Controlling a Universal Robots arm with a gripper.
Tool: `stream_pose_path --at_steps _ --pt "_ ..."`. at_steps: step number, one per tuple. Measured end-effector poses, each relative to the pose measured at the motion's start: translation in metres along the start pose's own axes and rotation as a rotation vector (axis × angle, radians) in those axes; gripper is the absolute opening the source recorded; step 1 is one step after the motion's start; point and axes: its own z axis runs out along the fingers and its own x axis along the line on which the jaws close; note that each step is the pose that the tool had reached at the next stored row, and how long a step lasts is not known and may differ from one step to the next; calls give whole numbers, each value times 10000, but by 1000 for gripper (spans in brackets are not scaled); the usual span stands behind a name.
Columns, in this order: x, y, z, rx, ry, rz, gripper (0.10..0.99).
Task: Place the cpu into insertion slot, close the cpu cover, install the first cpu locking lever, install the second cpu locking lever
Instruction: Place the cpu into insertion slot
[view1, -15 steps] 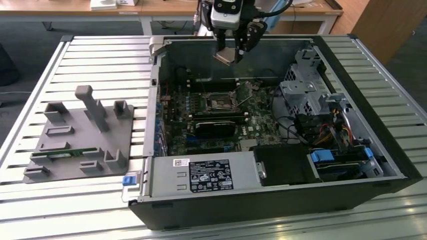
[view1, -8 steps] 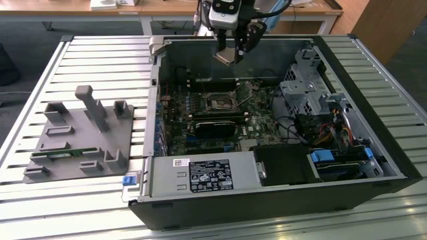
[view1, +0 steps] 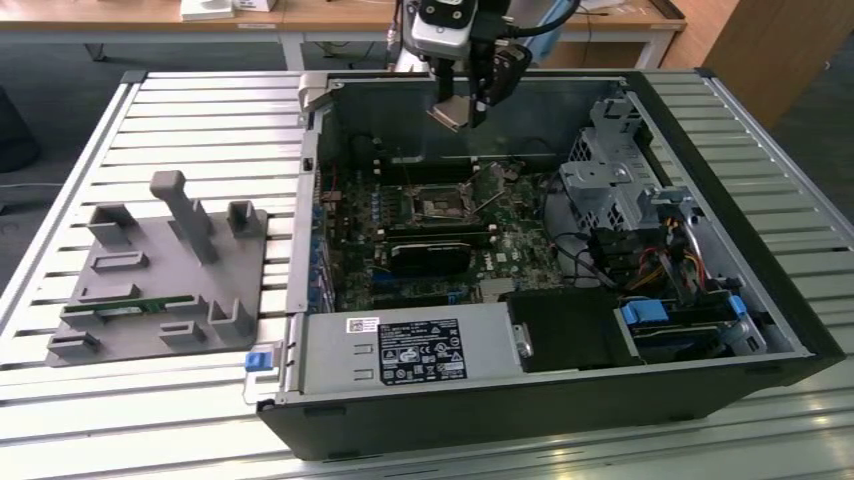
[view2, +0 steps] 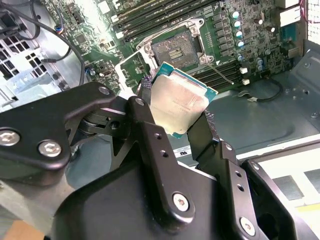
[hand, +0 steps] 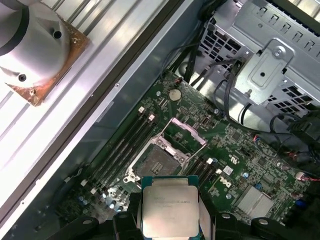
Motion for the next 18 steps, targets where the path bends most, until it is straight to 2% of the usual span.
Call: stream_pose_path --at_steps 8,15,18 --pt "0 -3 36 -27 -97 973 537" --pt "-3 -13 153 -52 -145 1367 537" --pt "-3 -14 163 -57 -162 1550 537"
